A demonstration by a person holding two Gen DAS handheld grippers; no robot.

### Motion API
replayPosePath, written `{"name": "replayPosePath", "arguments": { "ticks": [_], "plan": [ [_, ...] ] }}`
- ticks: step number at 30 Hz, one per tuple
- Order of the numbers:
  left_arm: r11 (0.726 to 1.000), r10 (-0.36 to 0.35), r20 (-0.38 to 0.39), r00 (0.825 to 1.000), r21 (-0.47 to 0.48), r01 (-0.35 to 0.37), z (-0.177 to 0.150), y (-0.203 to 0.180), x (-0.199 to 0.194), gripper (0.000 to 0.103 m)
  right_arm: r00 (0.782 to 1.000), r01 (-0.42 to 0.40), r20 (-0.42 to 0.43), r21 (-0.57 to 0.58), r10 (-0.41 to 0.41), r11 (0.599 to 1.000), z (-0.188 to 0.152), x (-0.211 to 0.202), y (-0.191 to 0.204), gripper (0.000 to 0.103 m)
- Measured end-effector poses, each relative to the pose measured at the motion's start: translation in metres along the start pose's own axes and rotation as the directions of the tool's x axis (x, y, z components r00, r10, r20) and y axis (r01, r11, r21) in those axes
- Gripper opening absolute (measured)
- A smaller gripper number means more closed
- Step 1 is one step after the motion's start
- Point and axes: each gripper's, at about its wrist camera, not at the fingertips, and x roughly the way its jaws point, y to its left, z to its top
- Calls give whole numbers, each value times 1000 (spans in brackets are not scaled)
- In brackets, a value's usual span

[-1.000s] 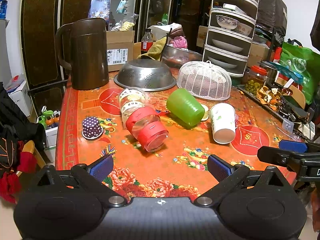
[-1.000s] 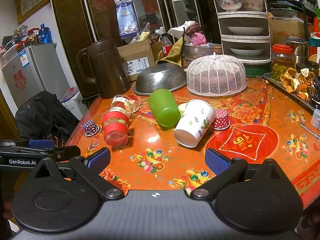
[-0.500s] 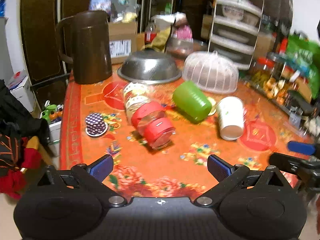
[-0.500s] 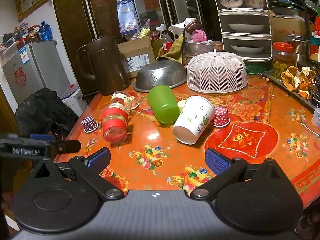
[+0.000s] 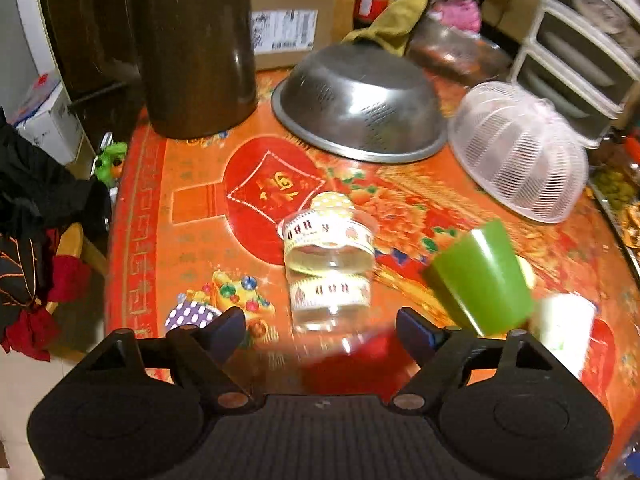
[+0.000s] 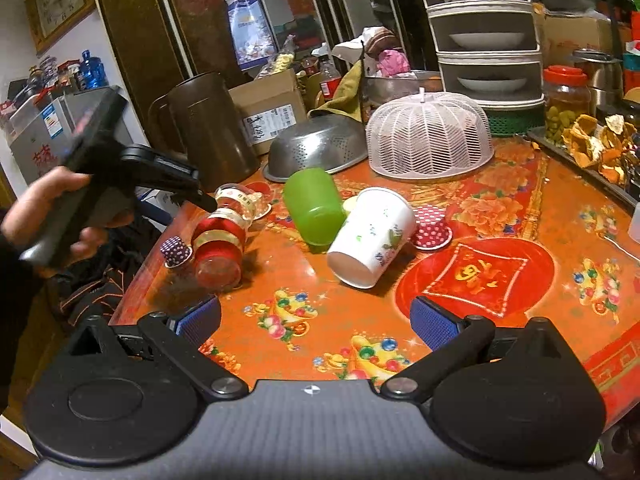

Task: Flip cup upright
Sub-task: 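Reach the left tool to the clear HBD cup and close on it, then lift the clear cup off the table with the left tool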

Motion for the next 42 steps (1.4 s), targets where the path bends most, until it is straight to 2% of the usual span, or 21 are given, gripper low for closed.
{"name": "replayPosePath", "arguments": {
  "ticks": [14,17,19,25,31,36,39,42],
  "plan": [
    [1000,17,-35,999,-5,-18,20,-7,45,84,1000,8,-17,50,-7,999,-3,4,-26,102],
    [999,49,-39,998,1,-49,21,-9,51,77,1000,5,-21,55,-4,998,-4,5,-27,102],
    [999,48,-46,998,-3,-48,21,-8,55,68,1000,4,-23,58,-3,998,-5,4,-27,102],
    [999,46,-32,998,-4,-47,20,-7,52,63,1000,-1,-20,63,2,998,-6,2,-28,102],
    [999,42,42,998,5,-42,27,-10,18,63,1000,-3,-6,52,4,999,-3,-2,-21,102],
    [999,9,133,991,41,-15,24,-15,-46,63,1000,1,20,41,-2,999,-2,-11,-15,102],
    [997,-34,154,987,74,22,10,-22,-89,63,1000,5,29,36,-6,999,-3,-14,-12,102],
    [990,-85,162,983,125,65,-22,-31,-122,63,1000,12,23,41,-13,999,-6,-15,-12,102]
  ]
}}
